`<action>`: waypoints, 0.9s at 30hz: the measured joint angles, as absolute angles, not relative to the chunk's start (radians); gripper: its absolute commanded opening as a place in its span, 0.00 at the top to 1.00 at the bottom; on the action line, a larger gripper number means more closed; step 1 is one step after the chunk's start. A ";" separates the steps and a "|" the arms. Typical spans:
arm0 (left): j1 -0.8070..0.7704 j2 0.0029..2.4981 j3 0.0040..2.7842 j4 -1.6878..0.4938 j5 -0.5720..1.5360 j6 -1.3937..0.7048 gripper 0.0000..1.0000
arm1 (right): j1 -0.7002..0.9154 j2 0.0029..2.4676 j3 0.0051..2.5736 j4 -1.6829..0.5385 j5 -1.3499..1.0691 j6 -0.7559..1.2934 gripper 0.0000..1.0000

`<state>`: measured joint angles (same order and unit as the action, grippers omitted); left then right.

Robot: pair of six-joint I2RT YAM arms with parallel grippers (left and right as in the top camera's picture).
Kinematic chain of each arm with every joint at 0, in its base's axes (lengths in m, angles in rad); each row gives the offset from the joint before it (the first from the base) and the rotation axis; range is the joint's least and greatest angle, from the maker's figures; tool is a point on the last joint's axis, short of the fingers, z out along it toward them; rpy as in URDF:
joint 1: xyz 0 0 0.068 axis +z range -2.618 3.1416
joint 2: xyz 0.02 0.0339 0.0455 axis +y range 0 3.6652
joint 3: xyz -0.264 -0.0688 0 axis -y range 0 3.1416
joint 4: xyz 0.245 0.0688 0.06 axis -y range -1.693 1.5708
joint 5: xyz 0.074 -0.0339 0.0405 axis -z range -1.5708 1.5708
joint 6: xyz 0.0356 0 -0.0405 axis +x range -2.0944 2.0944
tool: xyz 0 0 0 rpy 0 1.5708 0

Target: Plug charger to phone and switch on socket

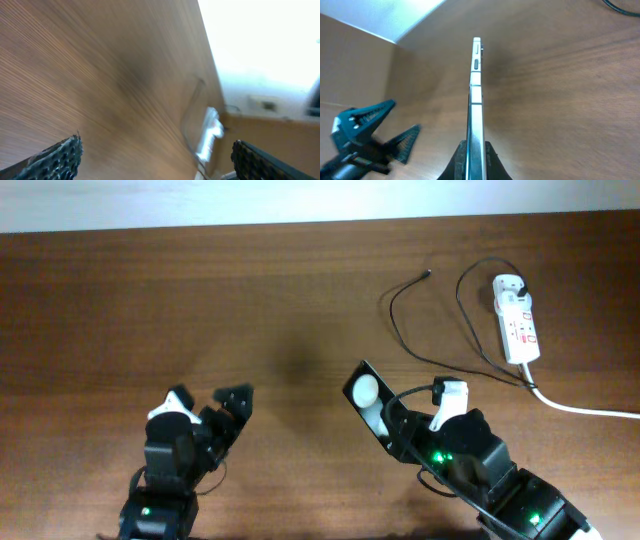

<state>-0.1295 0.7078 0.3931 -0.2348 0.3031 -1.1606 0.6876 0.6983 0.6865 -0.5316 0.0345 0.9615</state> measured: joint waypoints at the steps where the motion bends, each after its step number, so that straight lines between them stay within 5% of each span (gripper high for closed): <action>1: -0.128 0.769 0.368 -0.065 0.405 -1.208 0.01 | 0.688 0.707 0.684 -0.466 0.035 0.981 0.96; 6: -0.128 1.104 0.348 0.427 0.951 -1.409 0.01 | 0.687 0.930 0.683 -0.229 0.010 1.157 0.96; 10: -0.129 1.159 0.344 0.591 1.098 -1.492 0.01 | 0.685 1.189 0.681 0.129 -0.196 1.249 0.96; 13: -0.129 1.161 0.344 0.591 1.061 -1.543 0.04 | 0.685 1.245 0.682 0.166 -0.317 1.283 0.96; 17: -0.128 1.161 0.344 0.592 0.933 -1.564 0.31 | 0.685 1.244 0.682 0.173 -0.397 1.291 0.96; 21: -0.130 1.164 0.341 0.672 0.899 -1.579 0.39 | 0.685 1.203 0.685 0.105 -0.395 1.380 0.96; 27: -0.130 1.168 0.338 0.694 0.881 -1.621 0.82 | 0.685 1.193 0.690 0.101 -0.382 1.460 0.96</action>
<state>-0.1295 1.1675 0.3382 0.6937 0.8810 -1.6211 0.6849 1.1927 0.6903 0.1013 -0.3817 1.4605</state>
